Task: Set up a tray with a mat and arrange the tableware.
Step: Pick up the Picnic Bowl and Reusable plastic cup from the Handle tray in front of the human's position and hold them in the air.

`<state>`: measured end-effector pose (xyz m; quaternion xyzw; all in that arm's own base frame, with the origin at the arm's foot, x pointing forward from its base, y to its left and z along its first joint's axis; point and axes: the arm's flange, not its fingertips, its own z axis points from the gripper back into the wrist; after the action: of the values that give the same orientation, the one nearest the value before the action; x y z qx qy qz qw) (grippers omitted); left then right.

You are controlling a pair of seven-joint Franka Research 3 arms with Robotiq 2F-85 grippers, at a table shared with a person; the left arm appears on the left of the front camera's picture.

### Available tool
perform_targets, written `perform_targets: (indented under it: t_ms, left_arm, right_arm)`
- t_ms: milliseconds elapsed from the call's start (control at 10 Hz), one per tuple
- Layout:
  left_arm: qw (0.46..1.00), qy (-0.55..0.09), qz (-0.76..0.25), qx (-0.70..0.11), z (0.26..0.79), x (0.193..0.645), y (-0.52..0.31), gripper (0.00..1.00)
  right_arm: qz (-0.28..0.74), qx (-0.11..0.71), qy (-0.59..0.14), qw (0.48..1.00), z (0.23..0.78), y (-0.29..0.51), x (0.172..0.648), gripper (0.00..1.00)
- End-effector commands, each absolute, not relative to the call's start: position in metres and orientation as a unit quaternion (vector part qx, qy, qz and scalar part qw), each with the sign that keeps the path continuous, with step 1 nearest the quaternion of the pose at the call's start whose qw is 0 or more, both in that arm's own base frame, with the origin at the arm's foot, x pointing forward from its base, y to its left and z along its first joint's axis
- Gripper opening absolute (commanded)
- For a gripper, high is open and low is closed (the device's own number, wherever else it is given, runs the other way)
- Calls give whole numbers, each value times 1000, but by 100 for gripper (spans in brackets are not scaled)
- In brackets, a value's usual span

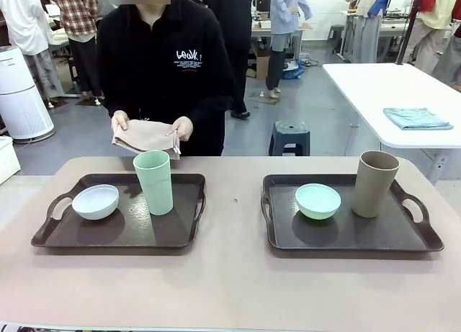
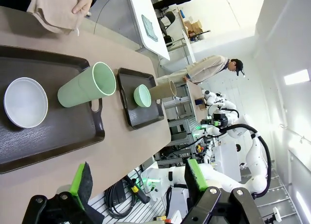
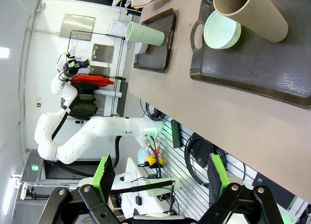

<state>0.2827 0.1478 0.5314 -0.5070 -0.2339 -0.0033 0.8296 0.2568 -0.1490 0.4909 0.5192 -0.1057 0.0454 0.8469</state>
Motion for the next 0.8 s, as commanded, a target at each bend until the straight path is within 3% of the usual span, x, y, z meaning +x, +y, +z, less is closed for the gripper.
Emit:
perform_targets:
  t_ms: [0,700]
  left_arm:
    - [825,-244,-11,-510,529,284,148,100]
    - [825,-244,-11,-510,529,284,148,100]
  right_arm:
    - [42,527,-115,841,488,-145,257,100]
    - [42,527,-115,841,488,-145,257,100]
